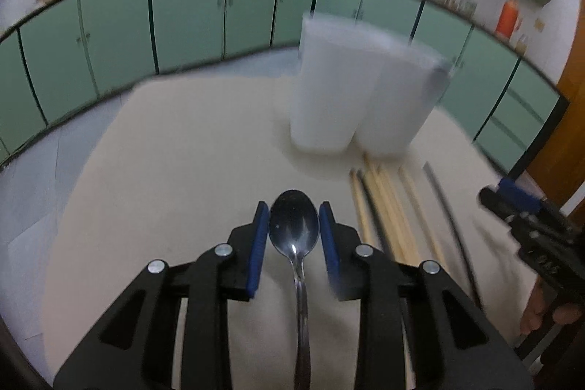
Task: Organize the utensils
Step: 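Lift the silver spoon with the left tool over the white holder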
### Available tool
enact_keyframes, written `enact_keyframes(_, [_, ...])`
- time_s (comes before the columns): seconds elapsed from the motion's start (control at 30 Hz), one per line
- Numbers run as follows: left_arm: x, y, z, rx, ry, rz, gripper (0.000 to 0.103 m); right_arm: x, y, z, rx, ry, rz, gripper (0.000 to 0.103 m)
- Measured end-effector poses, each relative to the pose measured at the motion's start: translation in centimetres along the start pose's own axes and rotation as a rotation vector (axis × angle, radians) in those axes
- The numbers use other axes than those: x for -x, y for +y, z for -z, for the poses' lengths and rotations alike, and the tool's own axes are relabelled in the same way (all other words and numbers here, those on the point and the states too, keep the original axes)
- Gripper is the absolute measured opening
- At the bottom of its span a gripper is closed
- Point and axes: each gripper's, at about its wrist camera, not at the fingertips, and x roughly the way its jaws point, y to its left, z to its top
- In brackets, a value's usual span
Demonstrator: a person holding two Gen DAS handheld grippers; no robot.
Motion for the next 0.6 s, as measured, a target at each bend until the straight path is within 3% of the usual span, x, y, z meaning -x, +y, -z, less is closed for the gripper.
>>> enact_keyframes(0.13, [3.7,-0.4,-1.1,0.005,-0.159,0.036,0.027,0.5,0.1,-0.6,0.006,-0.021,0.001,0.062])
enact_keyframes(0.3, [6.6,-0.4,-2.7,0.024,-0.298,0.076,0.027,0.6,0.1,-0.8,0.008,-0.028,0.003,0.062])
enact_keyframes(0.6, [8.0,-3.5,-8.8,0.012,-0.504,0.12,0.027,0.8,0.3,-1.6,0.016,-0.052,-0.003,0.062])
